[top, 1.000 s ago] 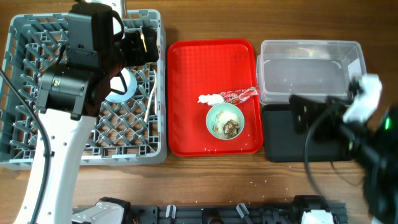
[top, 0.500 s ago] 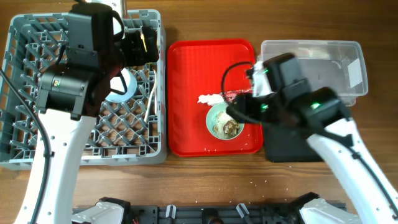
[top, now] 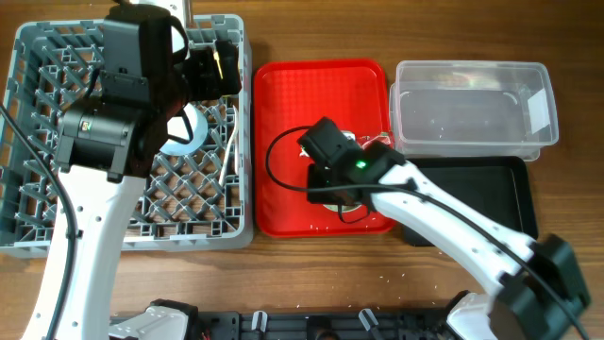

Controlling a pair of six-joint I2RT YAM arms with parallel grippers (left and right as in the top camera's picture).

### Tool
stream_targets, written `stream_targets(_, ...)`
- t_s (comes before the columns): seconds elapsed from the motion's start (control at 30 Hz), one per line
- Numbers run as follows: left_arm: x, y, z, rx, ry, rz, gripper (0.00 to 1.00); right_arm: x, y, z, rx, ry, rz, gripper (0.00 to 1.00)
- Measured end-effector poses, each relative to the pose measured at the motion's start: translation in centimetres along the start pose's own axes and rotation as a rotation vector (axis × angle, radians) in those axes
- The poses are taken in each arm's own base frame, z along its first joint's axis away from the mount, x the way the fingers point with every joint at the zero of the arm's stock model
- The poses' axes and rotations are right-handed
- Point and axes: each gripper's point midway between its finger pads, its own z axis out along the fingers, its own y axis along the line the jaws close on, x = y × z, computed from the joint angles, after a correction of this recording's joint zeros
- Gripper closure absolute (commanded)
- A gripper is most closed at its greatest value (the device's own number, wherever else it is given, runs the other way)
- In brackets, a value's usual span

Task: Sort waste into correct bins and load items into the dishwasher rack
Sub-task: 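Reach the right gripper to the red tray and grasp the food bowl, then tip the bowl over the black tray to dump the scraps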

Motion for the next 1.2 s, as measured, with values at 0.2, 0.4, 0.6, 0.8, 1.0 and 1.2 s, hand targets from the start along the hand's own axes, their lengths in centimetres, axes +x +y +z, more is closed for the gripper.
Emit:
stream_targets(0.2,0.0,0.0,0.0,0.000,0.000,0.000,0.00,0.7,-0.9,5.2,0.090,0.085,0.002,0.62)
stream_targets(0.4,0.0,0.0,0.0,0.000,0.000,0.000,0.00,-1.1,0.5,5.6,0.036,0.012,-0.027,0.63)
stream_targets(0.6,0.0,0.0,0.0,0.000,0.000,0.000,0.00,-0.6,-0.1,6.4,0.042,0.013,-0.050,0.78)
stream_targets(0.8,0.0,0.0,0.0,0.000,0.000,0.000,0.00,-0.4,-0.8,6.8,0.063,0.006,-0.075,0.96)
stream_targets(1.0,0.0,0.0,0.0,0.000,0.001,0.000,0.00,0.2,-1.9,5.7,0.129,0.052,-0.126,0.96)
stream_targets(1.2,0.0,0.0,0.0,0.000,0.000,0.000,0.00,-1.7,-2.0,-2.7,0.157,-0.029,-0.119,0.96)
